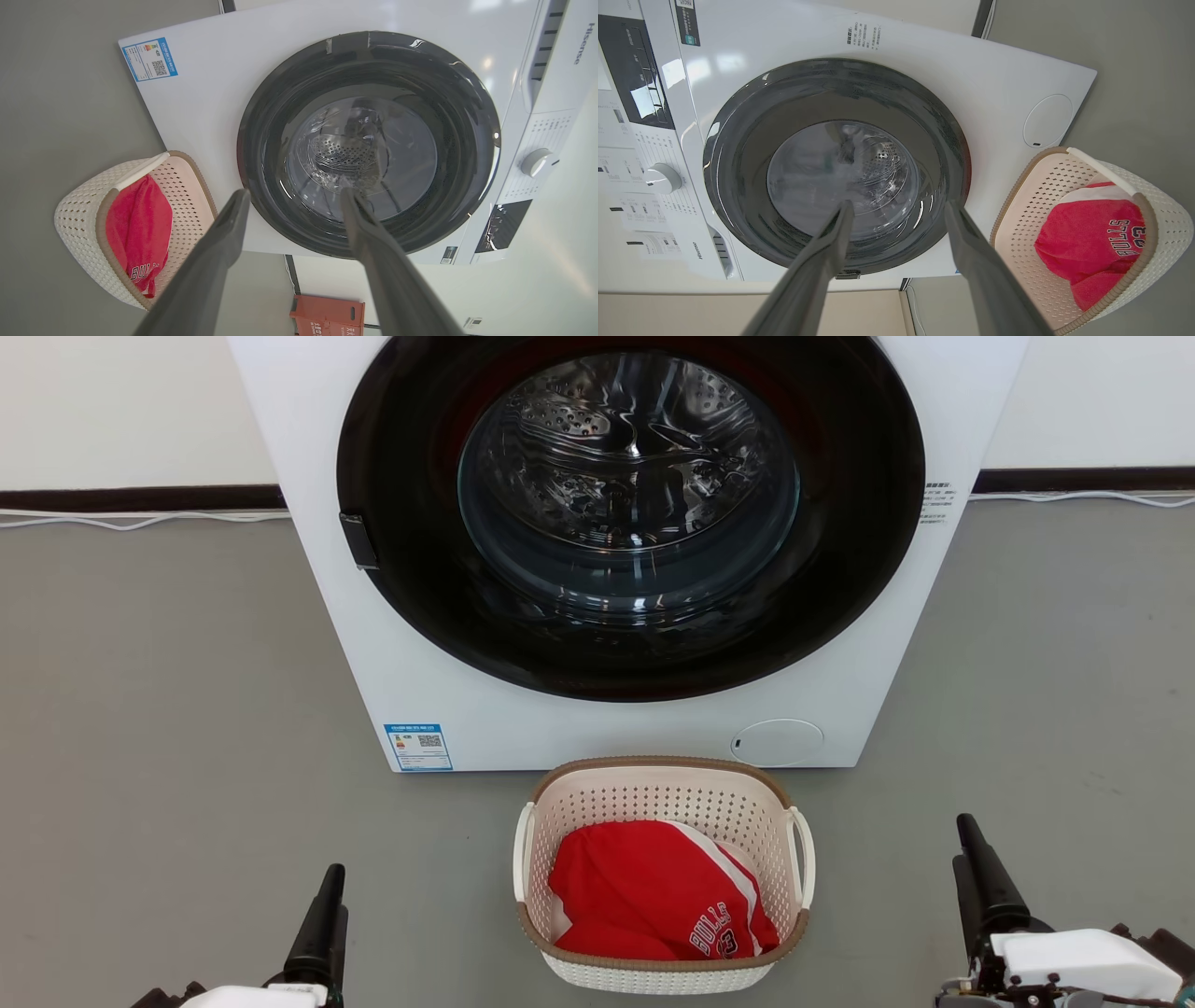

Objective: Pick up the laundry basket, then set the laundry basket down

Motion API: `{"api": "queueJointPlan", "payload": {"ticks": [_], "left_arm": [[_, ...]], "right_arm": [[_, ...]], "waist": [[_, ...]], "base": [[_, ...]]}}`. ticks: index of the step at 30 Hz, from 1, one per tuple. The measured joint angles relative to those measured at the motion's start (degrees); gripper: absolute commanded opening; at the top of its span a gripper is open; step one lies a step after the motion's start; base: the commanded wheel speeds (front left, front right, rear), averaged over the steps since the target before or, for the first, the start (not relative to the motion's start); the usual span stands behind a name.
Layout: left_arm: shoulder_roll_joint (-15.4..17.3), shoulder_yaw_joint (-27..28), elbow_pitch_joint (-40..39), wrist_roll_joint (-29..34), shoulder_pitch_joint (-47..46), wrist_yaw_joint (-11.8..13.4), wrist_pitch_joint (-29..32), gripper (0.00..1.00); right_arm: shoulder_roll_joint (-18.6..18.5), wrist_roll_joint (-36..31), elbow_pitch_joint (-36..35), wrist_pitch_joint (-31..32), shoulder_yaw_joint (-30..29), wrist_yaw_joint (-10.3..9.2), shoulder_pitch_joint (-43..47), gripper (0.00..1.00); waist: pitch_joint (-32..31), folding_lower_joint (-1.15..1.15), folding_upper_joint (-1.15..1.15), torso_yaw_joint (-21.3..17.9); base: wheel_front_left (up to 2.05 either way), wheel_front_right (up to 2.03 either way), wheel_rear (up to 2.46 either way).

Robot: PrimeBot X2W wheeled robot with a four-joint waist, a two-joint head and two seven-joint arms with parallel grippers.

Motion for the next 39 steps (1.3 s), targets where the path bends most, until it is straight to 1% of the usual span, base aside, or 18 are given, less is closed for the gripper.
{"api": "queueJointPlan", "payload": {"ticks": [2, 5, 6, 9, 17, 39], "left_arm": [[0.00, 0.00, 0.00, 0.00, 0.00, 0.00, 0.00, 1.00], [0.01, -0.25, -0.27, 2.57, 0.00, 0.49, -0.47, 1.00], [0.03, -0.52, -0.55, 4.28, 0.00, 0.97, -0.78, 1.00], [0.07, -1.18, -0.83, 6.68, 0.00, 1.79, -1.34, 1.00], [0.21, -2.53, -1.00, 13.58, 0.00, 2.90, -2.45, 1.00], [0.44, -4.33, -1.53, 26.30, 0.01, 5.25, -5.91, 1.00]], "right_arm": [[0.00, 0.00, 0.00, 0.00, 0.00, 0.00, 0.00, 1.00], [-0.04, -3.37, -0.10, -0.37, 0.21, 0.00, 0.13, 1.00], [-0.08, -5.80, -0.22, -0.68, 0.38, 0.00, 0.13, 1.00], [-0.09, -9.38, -0.33, -1.09, 0.55, 0.01, 0.13, 1.00], [-0.08, -17.08, -0.68, -2.57, 0.86, 0.01, 0.13, 1.00], [-0.08, -32.93, -1.38, -6.13, 1.36, 0.01, 0.14, 1.00]], "waist": [[0.00, 0.00, 0.00, 0.00], [0.00, 0.00, 0.00, 0.00], [0.00, 0.00, 0.00, 0.00], [0.00, 0.00, 0.00, 0.00], [-0.05, -0.01, 0.00, -0.06], [-0.13, -0.01, 0.00, 0.12]], "base": [[0.00, 0.00, 0.00], [0.00, 0.00, 0.00], [0.00, 0.00, 0.00], [0.00, 0.00, 0.00], [0.00, 0.00, 0.00], [0.00, 0.00, 0.00]]}}
